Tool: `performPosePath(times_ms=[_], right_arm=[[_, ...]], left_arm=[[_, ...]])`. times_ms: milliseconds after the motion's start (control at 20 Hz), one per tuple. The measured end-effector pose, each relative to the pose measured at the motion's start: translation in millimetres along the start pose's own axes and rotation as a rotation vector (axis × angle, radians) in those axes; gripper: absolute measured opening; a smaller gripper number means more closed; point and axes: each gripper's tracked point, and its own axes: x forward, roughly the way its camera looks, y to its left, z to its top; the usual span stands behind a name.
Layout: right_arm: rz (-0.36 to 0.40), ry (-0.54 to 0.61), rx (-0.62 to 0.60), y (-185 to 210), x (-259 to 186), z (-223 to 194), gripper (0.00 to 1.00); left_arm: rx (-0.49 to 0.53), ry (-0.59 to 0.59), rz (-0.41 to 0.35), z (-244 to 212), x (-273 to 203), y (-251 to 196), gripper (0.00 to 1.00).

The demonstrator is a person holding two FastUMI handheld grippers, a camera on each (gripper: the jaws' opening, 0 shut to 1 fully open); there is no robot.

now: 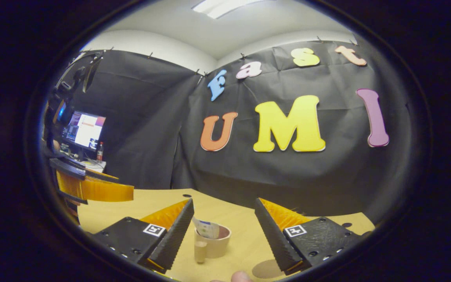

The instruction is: Put the toothbrush and toothpaste on the desktop into the cup, then pick up the cup and place it on the coaster on the desktop.

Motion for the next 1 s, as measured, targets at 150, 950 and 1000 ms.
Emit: performPosePath(times_ms=[150,950,1000], right_arm=[[-0.048,-0.028,0.019,-23.7,-36.4,24.3,0.96],[-0.229,0.047,0.094,-106.0,-233.7,9.6,0.94],[-0.235,0.048,0.1,-106.5,-236.6,7.5,0.94]], left_arm=[[0.015,0.048,-0.05,4.4,4.8,-20.9,0.98],[0.01,0.807,-0.142,-37.1,65.1,-60.8,0.98],[0.006,0.849,-0.134,-42.8,67.0,-62.3,0.98]])
